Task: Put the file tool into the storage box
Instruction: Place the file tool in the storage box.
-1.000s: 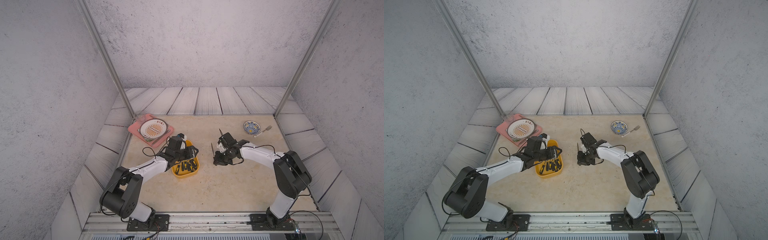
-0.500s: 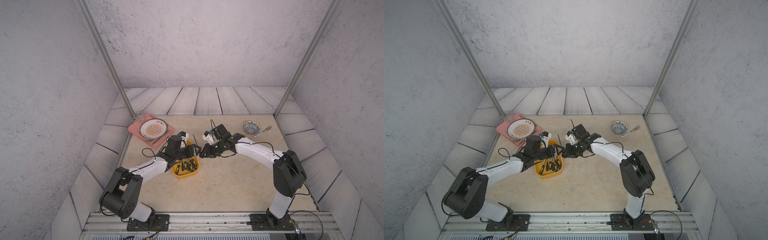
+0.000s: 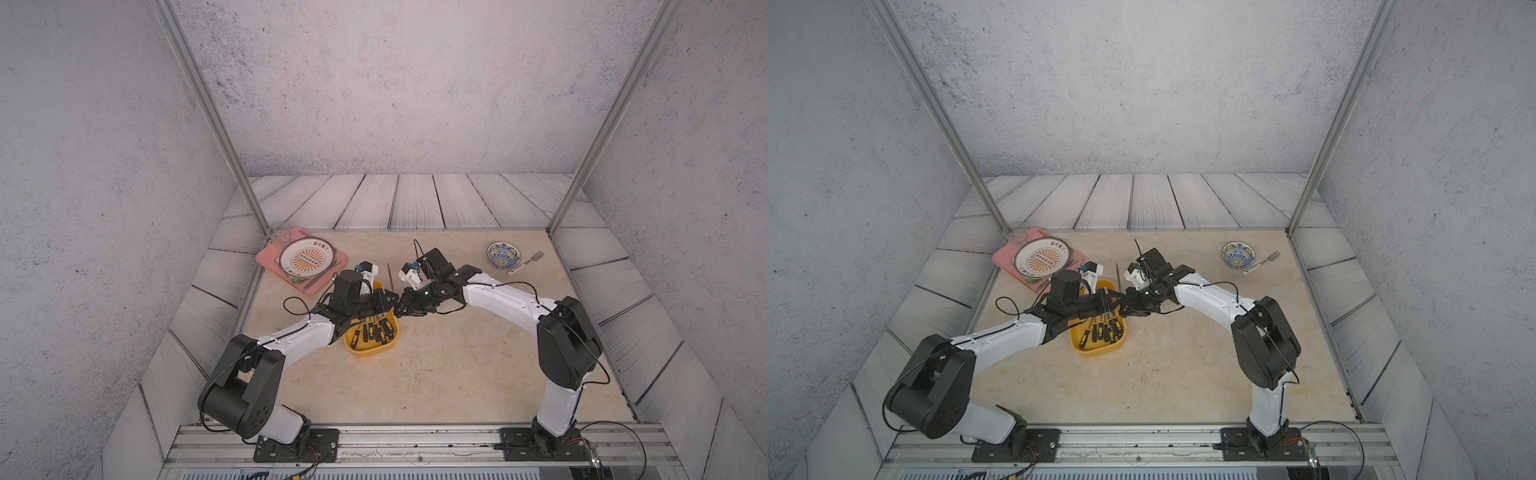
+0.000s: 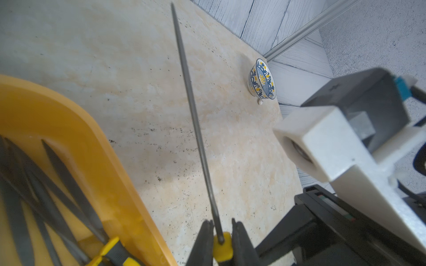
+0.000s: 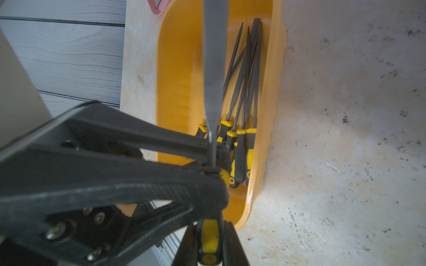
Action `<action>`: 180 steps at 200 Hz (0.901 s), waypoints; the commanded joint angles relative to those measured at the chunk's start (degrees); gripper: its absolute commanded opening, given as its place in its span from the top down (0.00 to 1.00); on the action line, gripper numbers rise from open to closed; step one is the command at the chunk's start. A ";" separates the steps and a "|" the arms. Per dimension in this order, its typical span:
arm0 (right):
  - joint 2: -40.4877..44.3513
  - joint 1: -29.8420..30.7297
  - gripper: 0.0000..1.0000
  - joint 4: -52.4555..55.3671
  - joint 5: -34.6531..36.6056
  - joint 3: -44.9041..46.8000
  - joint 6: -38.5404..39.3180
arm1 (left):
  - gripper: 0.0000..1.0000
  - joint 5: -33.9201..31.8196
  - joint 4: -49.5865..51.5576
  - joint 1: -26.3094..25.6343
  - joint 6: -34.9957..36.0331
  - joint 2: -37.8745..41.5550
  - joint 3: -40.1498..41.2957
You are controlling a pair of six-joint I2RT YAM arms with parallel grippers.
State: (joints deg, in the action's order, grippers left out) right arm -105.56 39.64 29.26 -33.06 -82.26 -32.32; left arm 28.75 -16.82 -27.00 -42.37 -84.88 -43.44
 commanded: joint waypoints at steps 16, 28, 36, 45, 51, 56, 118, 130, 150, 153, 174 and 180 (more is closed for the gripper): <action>0.53 0.14 0.62 1.35 1.81 -2.82 0.13 | 1.00 -3.63 5.04 0.34 2.61 1.23 0.29; 0.59 0.10 0.52 2.20 3.93 -2.98 -0.29 | 1.00 -8.11 9.56 0.30 3.81 2.12 -0.22; 0.62 0.16 0.50 2.62 4.79 -2.78 -0.13 | 1.00 -11.47 12.76 0.31 4.52 2.79 -0.65; 0.67 0.12 0.50 2.73 5.30 -2.61 -0.12 | 1.00 -15.48 15.92 0.29 4.83 3.26 -0.83; 0.64 0.15 0.50 2.78 5.69 -2.50 -0.03 | 1.00 -17.95 18.25 0.27 4.91 3.40 -1.07; 0.62 0.17 0.50 2.80 5.72 -2.38 -0.03 | 1.00 -20.22 20.38 0.28 4.84 3.33 -1.34; 0.80 0.12 0.49 3.95 8.40 -1.37 0.79 | 0.61 -26.62 32.26 0.33 3.49 -3.22 -5.16; 1.41 0.10 0.49 4.91 9.83 -1.24 1.79 | 0.41 -26.66 32.04 0.29 3.61 -3.04 -5.16; 3.09 -0.09 0.48 7.35 15.11 -0.91 3.98 | 0.02 -26.87 30.87 0.28 4.52 -1.45 -4.86; 3.41 -0.27 0.48 7.65 15.87 -0.83 4.20 | 0.01 -27.17 30.73 0.29 4.68 -1.09 -4.82; 6.40 -1.77 0.47 10.18 23.67 0.17 5.37 | 0.02 -31.23 30.94 0.25 6.02 1.90 -4.45; 7.46 -2.53 0.47 10.69 26.90 0.87 5.58 | 0.02 -33.27 30.93 0.41 6.76 2.87 -4.48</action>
State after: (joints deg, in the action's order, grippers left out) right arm -103.90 39.29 35.51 -18.17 -82.98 -29.43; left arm 1.80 13.23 -27.00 -38.33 -86.08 -47.27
